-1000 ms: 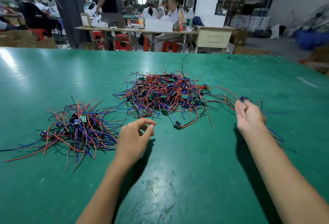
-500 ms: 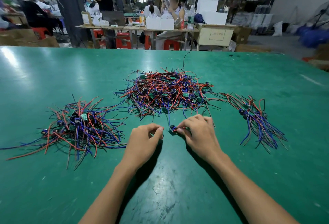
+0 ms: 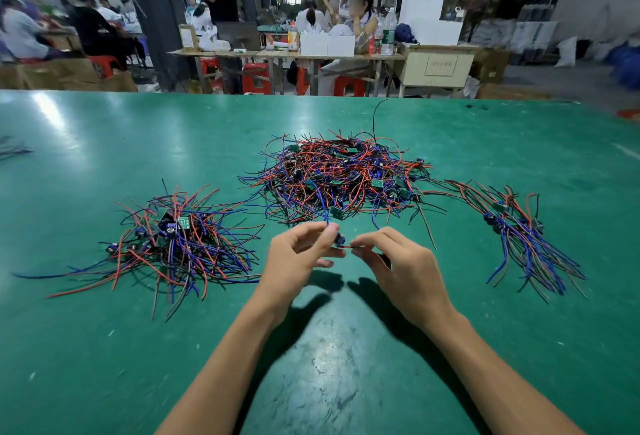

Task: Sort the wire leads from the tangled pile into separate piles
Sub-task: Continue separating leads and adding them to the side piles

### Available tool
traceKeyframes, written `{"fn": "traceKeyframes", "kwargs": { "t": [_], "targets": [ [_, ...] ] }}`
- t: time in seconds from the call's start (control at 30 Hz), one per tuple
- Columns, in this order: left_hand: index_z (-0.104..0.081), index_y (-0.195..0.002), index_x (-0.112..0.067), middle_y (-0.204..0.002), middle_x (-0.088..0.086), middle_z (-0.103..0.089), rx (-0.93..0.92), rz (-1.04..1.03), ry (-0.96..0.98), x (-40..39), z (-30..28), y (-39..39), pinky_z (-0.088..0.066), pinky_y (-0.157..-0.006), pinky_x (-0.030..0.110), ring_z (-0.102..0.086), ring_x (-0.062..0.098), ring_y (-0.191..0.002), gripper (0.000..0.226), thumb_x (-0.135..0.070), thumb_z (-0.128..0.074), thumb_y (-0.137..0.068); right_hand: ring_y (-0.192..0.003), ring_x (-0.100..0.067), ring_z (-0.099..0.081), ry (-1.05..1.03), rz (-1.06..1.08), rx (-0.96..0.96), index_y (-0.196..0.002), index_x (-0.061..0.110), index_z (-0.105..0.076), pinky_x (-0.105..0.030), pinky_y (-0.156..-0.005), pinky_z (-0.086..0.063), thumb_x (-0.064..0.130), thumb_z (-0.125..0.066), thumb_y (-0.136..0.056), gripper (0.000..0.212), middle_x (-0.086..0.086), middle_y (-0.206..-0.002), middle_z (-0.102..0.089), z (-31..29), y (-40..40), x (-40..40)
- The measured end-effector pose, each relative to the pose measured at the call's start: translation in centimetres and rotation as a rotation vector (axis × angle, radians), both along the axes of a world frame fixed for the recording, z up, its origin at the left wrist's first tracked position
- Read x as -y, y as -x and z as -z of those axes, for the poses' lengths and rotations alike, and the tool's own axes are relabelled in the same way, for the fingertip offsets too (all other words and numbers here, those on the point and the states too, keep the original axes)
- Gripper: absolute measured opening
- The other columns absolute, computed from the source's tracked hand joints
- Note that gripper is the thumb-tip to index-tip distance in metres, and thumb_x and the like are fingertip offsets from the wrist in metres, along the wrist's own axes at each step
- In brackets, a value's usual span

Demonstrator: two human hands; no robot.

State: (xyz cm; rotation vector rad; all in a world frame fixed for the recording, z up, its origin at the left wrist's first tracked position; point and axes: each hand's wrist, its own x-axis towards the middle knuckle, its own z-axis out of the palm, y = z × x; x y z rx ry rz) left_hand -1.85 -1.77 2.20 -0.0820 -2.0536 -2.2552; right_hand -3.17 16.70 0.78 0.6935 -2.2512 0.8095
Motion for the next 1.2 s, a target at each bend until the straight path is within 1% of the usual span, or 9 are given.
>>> {"fn": "traceKeyframes", "kwargs": {
  "t": [0.13, 0.3, 0.5, 0.6, 0.77, 0.83, 0.97, 1.1, 1.2],
  "targets": [
    [-0.075, -0.103, -0.012, -0.091, 0.008, -0.078, -0.162, -0.073, -0.042, -0.2, -0.8, -0.2, -0.057, -0.070, 0.024, -0.076, 0.023, -0.081, 0.026, -0.022, -0.078, -0.079, -0.075, -0.014, -0.067, 0.041, -0.062, 0.064, -0.104, 0.019, -0.073, -0.038, -0.067, -0.056, 0.028, -0.066, -0.097, 0.013, 0.006, -0.094, -0.071, -0.2, -0.3, 0.2],
    [-0.076, -0.106, -0.025, -0.094, -0.009, -0.076, -0.429, -0.828, 0.251, 5.2, -1.9, 0.4, -0.053, -0.075, 0.024, -0.069, 0.010, -0.084, 0.019, -0.031, -0.075, -0.089, -0.087, -0.002, -0.057, 0.042, 0.055, 0.104, -0.110, 0.028, -0.067, -0.020, -0.077, -0.043, 0.033, -0.058, -0.098, 0.016, 0.017, -0.103, -0.066, -0.1, 0.6, 1.5],
    [-0.057, -0.137, -0.014, -0.127, 0.014, -0.065, -0.026, -1.229, 0.646, 9.6, 0.4, 0.2, -0.036, -0.098, 0.041, -0.045, 0.035, -0.123, 0.050, -0.023, -0.065, -0.089, -0.107, -0.019, -0.060, -0.295, 0.143, 0.351, -0.143, 0.025, -0.045, -0.039, -0.084, -0.053, 0.019, -0.048, -0.102, 0.041, 0.005, -0.143, -0.050, -0.8, 7.4, 3.2],
    [-0.048, -0.139, -0.010, -0.154, 0.013, -0.038, -0.059, -1.294, 0.719, 8.5, -0.2, 0.0, -0.028, -0.105, 0.045, -0.032, 0.038, -0.137, 0.062, -0.018, -0.066, -0.080, -0.119, -0.025, -0.053, -0.365, 0.151, 0.409, -0.143, 0.019, -0.045, -0.041, -0.092, -0.051, 0.028, -0.049, -0.104, 0.040, -0.004, -0.132, -0.054, 0.0, 9.0, 3.9],
    [-0.067, -0.109, -0.019, -0.110, 0.000, -0.066, -0.514, -0.947, 0.878, 4.3, 0.0, 0.6, -0.034, -0.091, 0.036, -0.052, 0.027, -0.105, 0.026, -0.013, -0.058, -0.086, -0.106, -0.025, -0.059, -0.185, 0.157, 0.316, -0.128, 0.018, -0.064, -0.037, -0.080, -0.051, 0.026, -0.062, -0.098, 0.031, -0.003, -0.112, -0.060, 1.0, 6.8, 2.8],
    [-0.072, -0.101, -0.024, -0.096, -0.004, -0.070, -0.392, -0.694, 0.832, 2.3, 0.5, 0.6, -0.043, -0.085, 0.034, -0.060, 0.019, -0.092, 0.017, -0.021, -0.056, -0.094, -0.094, -0.025, -0.063, -0.139, 0.122, 0.174, -0.123, 0.019, -0.068, -0.039, -0.072, -0.055, 0.020, -0.069, -0.094, 0.029, -0.001, -0.107, -0.064, 0.9, 5.0, 2.1],
    [-0.075, -0.087, -0.022, -0.078, -0.004, -0.076, -0.006, -0.203, 0.363, -0.4, 1.0, 0.5, -0.050, -0.061, 0.017, -0.067, 0.003, -0.064, 0.022, -0.033, -0.060, -0.099, -0.081, -0.021, -0.068, -0.013, 0.014, -0.127, -0.111, 0.017, -0.072, -0.038, -0.073, -0.056, 0.009, -0.077, -0.087, 0.026, 0.003, -0.102, -0.071, 0.3, 2.2, 1.0],
    [-0.075, -0.096, -0.014, -0.086, 0.004, -0.078, 0.104, -0.001, 0.012, -0.8, 0.6, 0.1, -0.054, -0.061, 0.022, -0.072, 0.014, -0.073, 0.022, -0.032, -0.064, -0.096, -0.080, -0.021, -0.069, -0.041, -0.124, -0.291, -0.110, 0.021, -0.069, -0.036, -0.071, -0.055, 0.008, -0.073, -0.091, 0.023, 0.004, -0.099, -0.073, 0.2, 0.4, 1.1],
    [-0.075, -0.098, -0.011, -0.088, 0.010, -0.078, 0.072, -0.005, -0.073, -0.5, 0.4, -0.1, -0.058, -0.065, 0.023, -0.074, 0.019, -0.074, 0.016, -0.023, -0.065, -0.095, -0.091, -0.013, -0.072, 0.079, -0.185, -0.151, -0.119, 0.020, -0.064, -0.034, -0.080, -0.058, -0.001, -0.075, -0.086, 0.041, 0.007, -0.110, -0.072, 0.5, 0.0, 1.8]
  ]
}}
